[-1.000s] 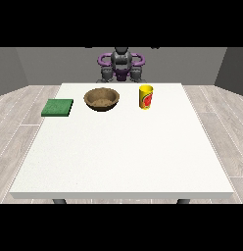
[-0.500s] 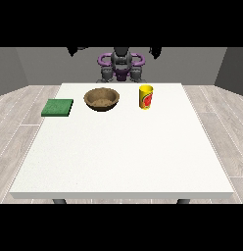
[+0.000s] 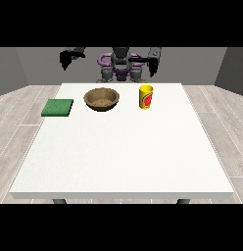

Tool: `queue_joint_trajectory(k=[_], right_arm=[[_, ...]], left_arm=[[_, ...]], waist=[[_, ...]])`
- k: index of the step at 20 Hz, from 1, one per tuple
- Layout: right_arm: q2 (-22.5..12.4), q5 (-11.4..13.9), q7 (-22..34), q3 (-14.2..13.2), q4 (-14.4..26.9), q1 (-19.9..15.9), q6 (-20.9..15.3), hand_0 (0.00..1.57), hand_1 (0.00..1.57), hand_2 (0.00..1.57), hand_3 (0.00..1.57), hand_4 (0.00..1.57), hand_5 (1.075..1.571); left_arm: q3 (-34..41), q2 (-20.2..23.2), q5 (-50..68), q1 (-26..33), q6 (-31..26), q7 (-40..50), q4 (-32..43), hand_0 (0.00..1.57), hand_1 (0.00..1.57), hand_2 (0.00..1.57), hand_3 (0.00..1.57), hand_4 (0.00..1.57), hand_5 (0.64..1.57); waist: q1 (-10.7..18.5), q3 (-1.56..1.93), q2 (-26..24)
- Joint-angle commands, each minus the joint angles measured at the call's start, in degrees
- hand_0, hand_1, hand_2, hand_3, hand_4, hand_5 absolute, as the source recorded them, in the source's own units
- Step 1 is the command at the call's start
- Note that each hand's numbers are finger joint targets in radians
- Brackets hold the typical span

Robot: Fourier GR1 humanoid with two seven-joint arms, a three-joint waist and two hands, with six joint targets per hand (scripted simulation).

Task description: Pick the cup and pour the ball into the bowl, then pick the bowl and place it on the pad

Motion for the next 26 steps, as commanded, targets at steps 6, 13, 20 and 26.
queue_joint_trajectory(k=[6,13,20,26], right_arm=[[-2.63,1.26,-5.27,-2.93,8.62,-3.67,3.0,0.0,0.0,0.0,0.0,0.23,1.571],[-4.59,-1.01,-4.24,-4.22,7.6,-4.78,5.8,0.0,0.0,0.0,0.0,0.25,1.57],[-7.8,-2.93,-9.7,-7.29,12.94,-4.08,12.19,0.0,0.0,0.0,0.0,0.27,1.567],[-11.56,-8.62,-6.57,-10.87,12.44,-6.57,15.1,0.0,0.0,0.0,0.0,0.24,1.57]], left_arm=[[7.06,1.84,0.57,-8.45,-0.96,-9.31,17.34,0.0,0.0,0.0,0.0,0.0,1.473],[12.48,2.04,1.47,-15.0,0.19,-19.92,32.74,0.0,0.0,0.0,0.0,0.0,1.456],[12.8,1.03,-1.43,-15.74,4.87,-24.36,39.95,0.76,0.76,0.0,0.0,0.0,1.453],[15.29,2.37,-4.4,-19.69,12.35,-31.32,48.0,1.31,1.31,1.57,1.57,1.19,1.554]], waist=[[0.09,-0.01,1.22],[-3.19,-0.03,3.78],[-5.15,-0.01,6.67],[-6.94,-0.03,9.2]])
